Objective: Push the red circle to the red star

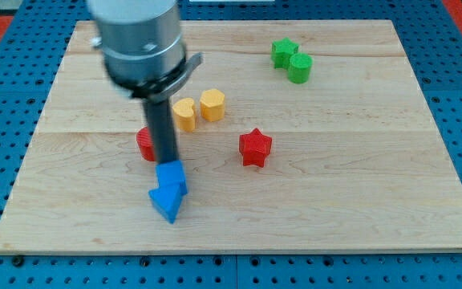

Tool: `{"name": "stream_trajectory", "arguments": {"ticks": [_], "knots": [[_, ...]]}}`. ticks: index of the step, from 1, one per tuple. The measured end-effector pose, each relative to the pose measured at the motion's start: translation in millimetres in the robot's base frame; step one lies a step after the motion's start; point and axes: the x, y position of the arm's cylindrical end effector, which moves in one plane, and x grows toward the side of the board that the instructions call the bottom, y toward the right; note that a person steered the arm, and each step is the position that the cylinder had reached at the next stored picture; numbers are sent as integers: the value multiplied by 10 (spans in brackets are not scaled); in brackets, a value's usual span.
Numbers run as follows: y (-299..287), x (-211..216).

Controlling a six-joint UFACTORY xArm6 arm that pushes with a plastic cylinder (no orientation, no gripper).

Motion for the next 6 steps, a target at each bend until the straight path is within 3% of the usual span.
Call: {"name": "stream_trajectory", "arguments": {"ticks": [1, 2, 3, 5, 6], "knots": [[-51, -1], [-832, -83], [-584, -396], [938, -194], [651, -275]]}}
